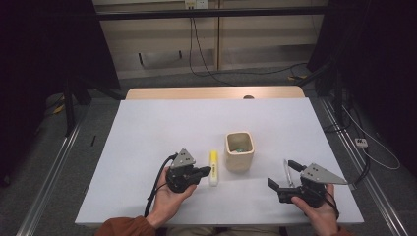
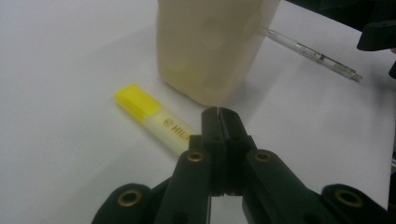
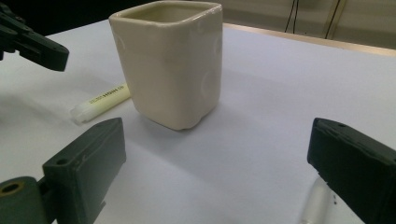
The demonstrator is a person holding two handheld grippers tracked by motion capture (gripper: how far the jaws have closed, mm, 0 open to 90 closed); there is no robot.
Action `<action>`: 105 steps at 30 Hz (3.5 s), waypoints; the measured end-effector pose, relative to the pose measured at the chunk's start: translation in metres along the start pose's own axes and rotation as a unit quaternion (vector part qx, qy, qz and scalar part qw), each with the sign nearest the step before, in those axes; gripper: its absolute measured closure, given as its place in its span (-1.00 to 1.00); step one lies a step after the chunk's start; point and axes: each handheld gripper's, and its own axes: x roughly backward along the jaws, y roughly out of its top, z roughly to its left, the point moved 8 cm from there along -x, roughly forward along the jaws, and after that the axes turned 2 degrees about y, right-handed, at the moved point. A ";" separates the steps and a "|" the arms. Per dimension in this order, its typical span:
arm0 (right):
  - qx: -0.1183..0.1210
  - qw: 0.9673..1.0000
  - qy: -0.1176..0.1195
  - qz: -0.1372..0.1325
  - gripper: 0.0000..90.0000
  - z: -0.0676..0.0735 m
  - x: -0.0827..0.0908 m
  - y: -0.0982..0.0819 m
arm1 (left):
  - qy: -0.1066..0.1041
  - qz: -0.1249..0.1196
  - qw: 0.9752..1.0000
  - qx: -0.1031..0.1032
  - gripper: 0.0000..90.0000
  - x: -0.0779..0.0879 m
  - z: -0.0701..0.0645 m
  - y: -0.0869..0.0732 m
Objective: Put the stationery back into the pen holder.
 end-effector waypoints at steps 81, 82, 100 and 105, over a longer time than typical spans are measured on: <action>0.012 1.000 0.014 0.010 -0.91 0.004 -0.003 -0.002 | 0.052 0.107 0.993 0.013 1.00 -0.011 0.040 -0.035; 0.012 1.000 0.014 0.010 -0.91 0.004 -0.003 -0.002 | 0.051 0.107 0.993 0.010 1.00 -0.010 0.040 -0.034; 0.013 1.000 0.008 0.003 -0.90 0.003 -0.002 0.000 | 0.032 0.062 0.998 0.005 -0.33 -0.012 0.034 -0.016; 0.014 1.000 0.011 0.006 -0.90 0.003 -0.002 0.000 | 0.025 0.084 0.996 0.000 -0.74 -0.014 0.038 -0.013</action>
